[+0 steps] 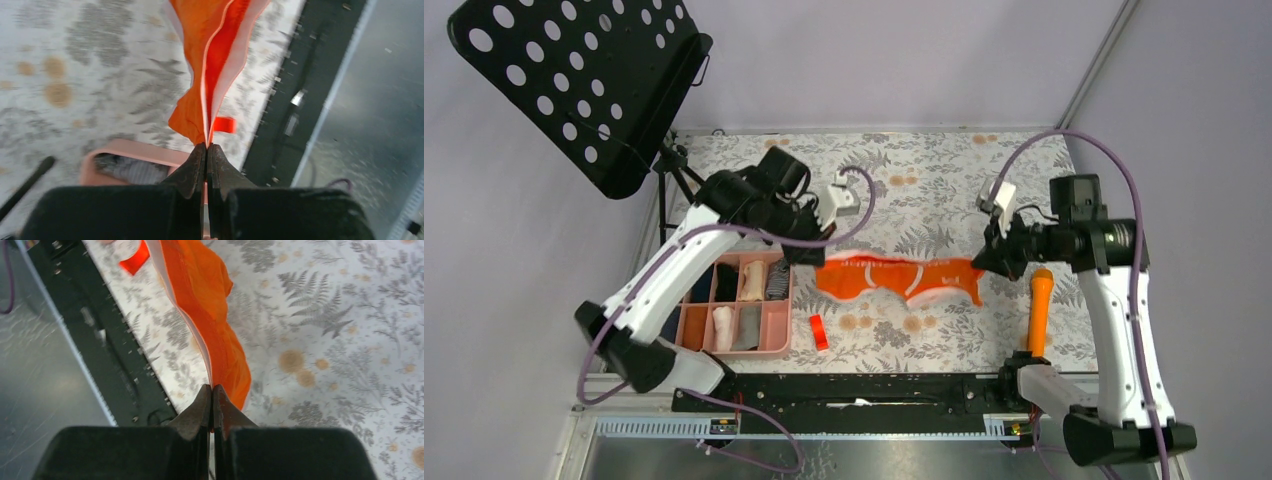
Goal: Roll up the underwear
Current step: Flatten out the underwear at the center of the board.
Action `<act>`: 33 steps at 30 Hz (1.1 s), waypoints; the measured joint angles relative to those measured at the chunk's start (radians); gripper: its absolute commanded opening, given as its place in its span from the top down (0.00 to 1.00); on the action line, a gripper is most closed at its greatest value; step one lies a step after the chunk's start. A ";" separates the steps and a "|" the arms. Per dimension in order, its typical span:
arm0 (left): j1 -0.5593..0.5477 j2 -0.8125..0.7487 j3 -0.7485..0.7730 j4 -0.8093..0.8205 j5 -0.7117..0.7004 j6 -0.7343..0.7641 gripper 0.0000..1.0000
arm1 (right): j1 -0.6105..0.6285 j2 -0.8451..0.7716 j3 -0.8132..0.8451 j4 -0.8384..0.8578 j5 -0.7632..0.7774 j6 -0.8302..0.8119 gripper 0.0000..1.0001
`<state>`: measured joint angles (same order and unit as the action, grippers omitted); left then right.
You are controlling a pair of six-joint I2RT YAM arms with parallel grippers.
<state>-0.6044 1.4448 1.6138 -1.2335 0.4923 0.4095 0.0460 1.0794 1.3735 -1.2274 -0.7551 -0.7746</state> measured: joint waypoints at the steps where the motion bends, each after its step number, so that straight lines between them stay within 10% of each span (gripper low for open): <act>1: -0.020 -0.027 -0.022 -0.015 0.014 -0.005 1.00 | 0.005 -0.033 -0.005 -0.040 -0.008 -0.016 1.00; 7: -0.045 -0.048 -0.063 -0.051 0.037 -0.046 0.98 | 0.013 -0.090 -0.021 -0.151 -0.046 -0.025 1.00; 12: 0.016 0.261 -0.013 0.055 0.015 -0.108 0.81 | 0.011 0.088 -0.127 -0.045 0.015 -0.031 0.96; 18: 0.105 0.711 0.162 0.258 -0.165 -0.200 0.57 | -0.048 0.586 -0.064 0.220 0.176 -0.023 0.40; 24: 0.144 0.943 0.590 0.330 -0.270 -0.222 0.56 | -0.089 1.038 0.514 0.356 0.296 0.145 0.41; 33: 0.141 0.578 0.122 0.377 -0.015 -0.222 0.75 | -0.095 0.709 0.136 0.322 0.192 0.320 0.67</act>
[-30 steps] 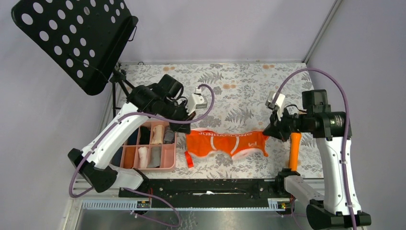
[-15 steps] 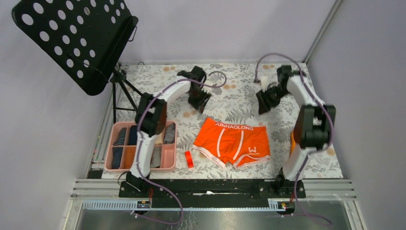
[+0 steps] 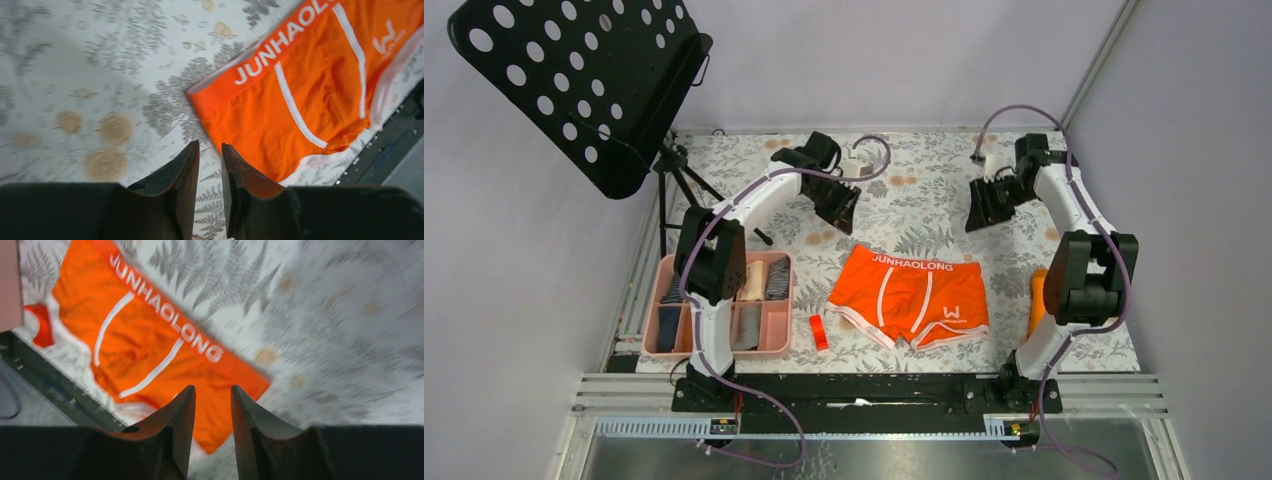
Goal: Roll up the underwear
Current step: Flatten out the underwear at the center of the board.
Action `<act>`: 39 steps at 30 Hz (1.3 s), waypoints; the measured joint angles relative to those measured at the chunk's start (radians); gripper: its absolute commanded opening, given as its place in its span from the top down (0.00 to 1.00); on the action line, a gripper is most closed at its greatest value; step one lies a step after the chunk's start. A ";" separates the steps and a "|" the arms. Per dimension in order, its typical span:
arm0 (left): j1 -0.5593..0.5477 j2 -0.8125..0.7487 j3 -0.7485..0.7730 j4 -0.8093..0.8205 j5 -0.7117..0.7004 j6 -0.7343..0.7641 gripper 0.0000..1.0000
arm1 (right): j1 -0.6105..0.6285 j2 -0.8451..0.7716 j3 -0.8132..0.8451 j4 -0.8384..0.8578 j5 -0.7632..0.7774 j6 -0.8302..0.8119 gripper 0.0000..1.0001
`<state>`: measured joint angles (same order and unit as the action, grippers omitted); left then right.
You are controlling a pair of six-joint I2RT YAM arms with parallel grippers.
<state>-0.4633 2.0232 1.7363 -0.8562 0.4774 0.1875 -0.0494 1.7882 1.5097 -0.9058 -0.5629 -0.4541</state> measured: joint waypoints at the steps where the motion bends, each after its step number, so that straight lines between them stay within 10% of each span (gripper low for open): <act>1: -0.002 -0.001 -0.014 -0.003 0.023 0.000 0.76 | 0.000 -0.021 -0.042 -0.018 -0.007 0.007 0.70; 23: -0.010 0.290 0.077 -0.025 0.167 -0.079 0.86 | 0.002 0.127 -0.257 0.018 0.142 -0.049 0.81; 39: 0.002 0.254 0.071 -0.011 -0.044 -0.193 0.92 | 0.150 0.329 0.035 0.043 0.230 -0.039 0.82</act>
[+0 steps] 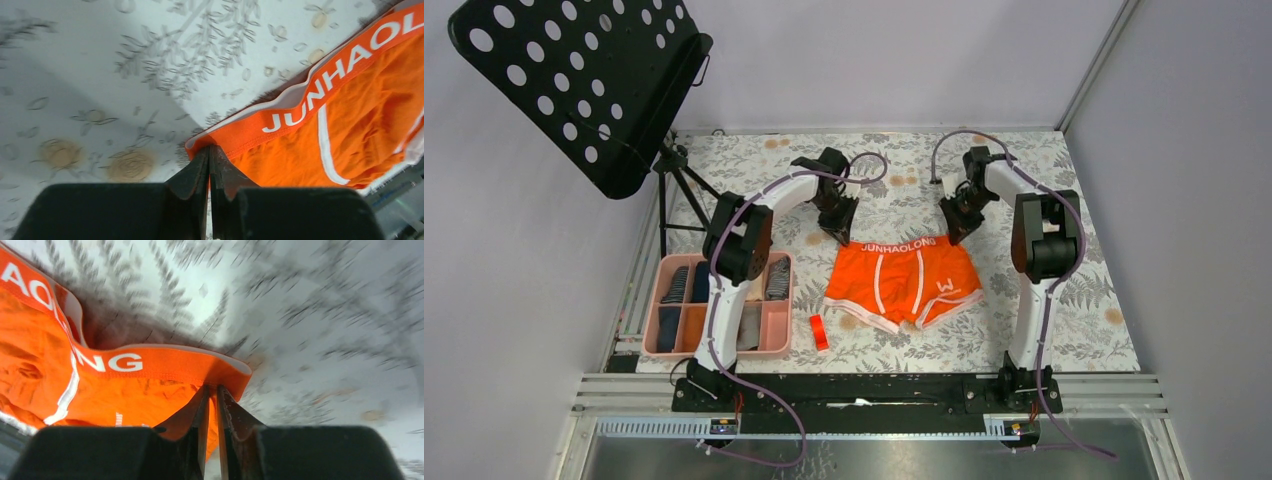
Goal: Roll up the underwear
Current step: Flatten out the underwear at the center of the board.
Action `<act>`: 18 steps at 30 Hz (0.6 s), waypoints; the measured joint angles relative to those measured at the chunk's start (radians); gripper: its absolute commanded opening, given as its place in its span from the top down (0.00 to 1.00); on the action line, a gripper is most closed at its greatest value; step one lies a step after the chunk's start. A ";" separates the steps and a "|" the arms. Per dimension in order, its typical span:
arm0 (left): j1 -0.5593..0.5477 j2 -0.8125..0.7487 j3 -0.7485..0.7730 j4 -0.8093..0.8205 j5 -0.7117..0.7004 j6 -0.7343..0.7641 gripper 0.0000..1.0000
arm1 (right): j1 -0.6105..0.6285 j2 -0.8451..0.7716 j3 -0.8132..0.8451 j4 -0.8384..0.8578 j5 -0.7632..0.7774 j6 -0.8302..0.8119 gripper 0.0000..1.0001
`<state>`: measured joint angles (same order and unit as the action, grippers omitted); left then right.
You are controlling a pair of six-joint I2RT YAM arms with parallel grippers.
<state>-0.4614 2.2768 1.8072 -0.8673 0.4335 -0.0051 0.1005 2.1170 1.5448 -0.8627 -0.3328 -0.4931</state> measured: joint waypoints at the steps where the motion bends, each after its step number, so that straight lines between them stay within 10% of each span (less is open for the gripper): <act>1: 0.001 -0.001 0.005 0.000 -0.022 -0.002 0.91 | 0.001 0.018 0.032 0.002 0.003 -0.003 0.81; 18: 0.021 -0.039 0.105 0.034 -0.174 -0.010 0.52 | -0.003 0.165 0.376 -0.008 -0.001 -0.021 0.69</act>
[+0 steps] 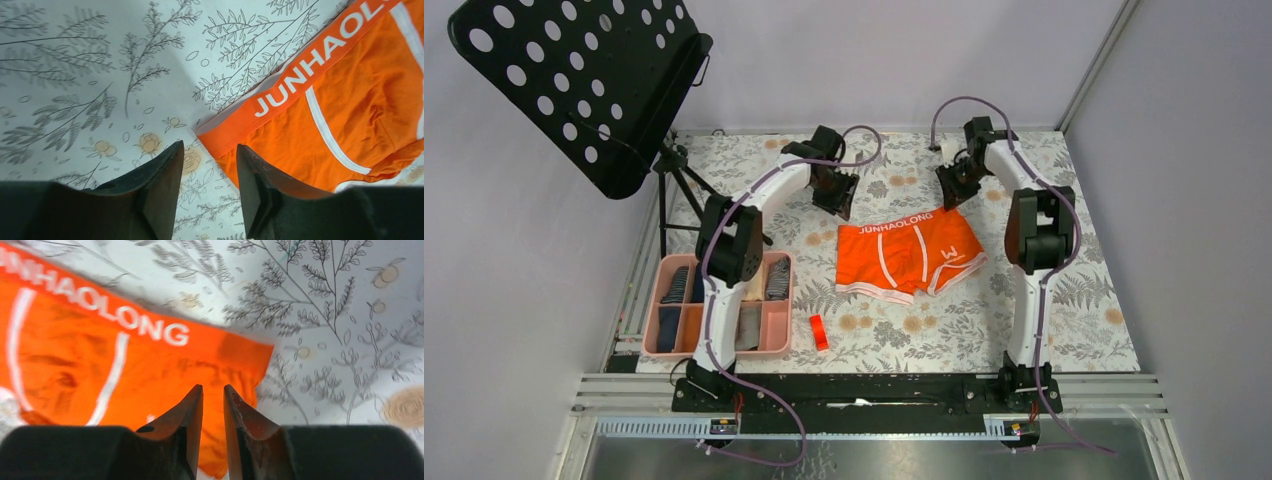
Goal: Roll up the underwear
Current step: Flatten out the underwear at the center of the board, then fold the underwear at the center of the board.
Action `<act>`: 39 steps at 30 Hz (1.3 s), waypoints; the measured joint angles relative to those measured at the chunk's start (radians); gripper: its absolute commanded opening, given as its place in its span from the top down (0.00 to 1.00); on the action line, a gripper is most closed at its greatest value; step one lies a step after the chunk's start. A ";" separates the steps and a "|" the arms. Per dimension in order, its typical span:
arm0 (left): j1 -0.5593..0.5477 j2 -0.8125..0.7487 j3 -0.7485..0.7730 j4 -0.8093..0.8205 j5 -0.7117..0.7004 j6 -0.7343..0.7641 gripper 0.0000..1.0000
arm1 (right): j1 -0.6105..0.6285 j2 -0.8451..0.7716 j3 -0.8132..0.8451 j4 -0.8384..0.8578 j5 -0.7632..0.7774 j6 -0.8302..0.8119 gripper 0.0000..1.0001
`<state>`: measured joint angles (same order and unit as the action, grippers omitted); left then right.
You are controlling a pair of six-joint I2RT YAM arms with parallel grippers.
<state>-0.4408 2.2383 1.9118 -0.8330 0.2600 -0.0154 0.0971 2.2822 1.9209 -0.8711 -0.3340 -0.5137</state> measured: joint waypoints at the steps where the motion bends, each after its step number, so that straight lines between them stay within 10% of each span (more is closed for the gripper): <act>1: 0.004 -0.010 0.000 0.000 0.000 -0.001 0.50 | -0.002 -0.026 -0.013 0.003 -0.016 0.004 0.64; 8: 0.064 -0.039 -0.005 0.009 0.036 -0.032 0.45 | -0.058 -0.681 -0.566 0.432 -0.137 0.158 0.08; 12: 0.091 -0.034 -0.009 0.007 0.089 -0.051 0.47 | -0.073 -0.892 -0.722 0.587 -0.196 0.227 0.12; 39: 0.103 0.073 -0.094 0.043 0.319 -0.143 0.68 | -0.066 -0.824 -0.831 0.561 -0.297 0.276 0.18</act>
<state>-0.3378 2.3112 1.8175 -0.7902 0.5793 -0.1589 0.0307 1.4578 1.0897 -0.3099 -0.6312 -0.2375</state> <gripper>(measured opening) 0.358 0.864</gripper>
